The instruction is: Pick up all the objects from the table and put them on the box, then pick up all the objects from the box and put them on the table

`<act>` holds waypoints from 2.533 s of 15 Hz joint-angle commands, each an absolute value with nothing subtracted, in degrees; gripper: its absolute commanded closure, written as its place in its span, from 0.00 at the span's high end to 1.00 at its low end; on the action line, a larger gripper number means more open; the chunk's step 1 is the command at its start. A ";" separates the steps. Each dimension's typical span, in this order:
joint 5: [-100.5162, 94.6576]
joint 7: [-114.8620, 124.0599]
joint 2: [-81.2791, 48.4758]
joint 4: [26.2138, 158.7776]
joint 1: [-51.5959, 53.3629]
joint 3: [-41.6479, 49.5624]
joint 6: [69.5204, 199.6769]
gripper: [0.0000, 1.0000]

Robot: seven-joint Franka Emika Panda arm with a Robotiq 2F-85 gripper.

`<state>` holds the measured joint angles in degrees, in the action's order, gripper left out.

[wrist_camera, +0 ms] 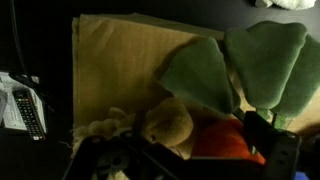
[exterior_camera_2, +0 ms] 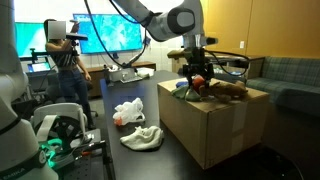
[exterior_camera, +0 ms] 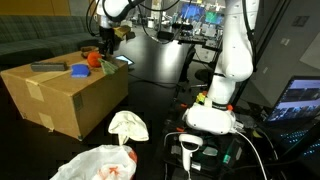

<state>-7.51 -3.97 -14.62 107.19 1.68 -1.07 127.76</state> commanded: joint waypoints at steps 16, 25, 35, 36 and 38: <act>-3.00 -7.58 -20.52 97.54 2.85 -2.65 132.14 1.00; -11.49 -4.72 -25.35 91.36 4.77 -1.20 123.61 1.00; -14.65 -12.11 -27.41 86.75 5.03 -2.13 114.48 0.27; -14.56 -12.78 -26.91 87.28 4.83 -2.12 114.74 0.21; -14.58 -14.22 -25.24 89.29 4.42 -2.17 116.04 0.09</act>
<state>-13.25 -11.65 -25.91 89.33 5.06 -2.12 115.58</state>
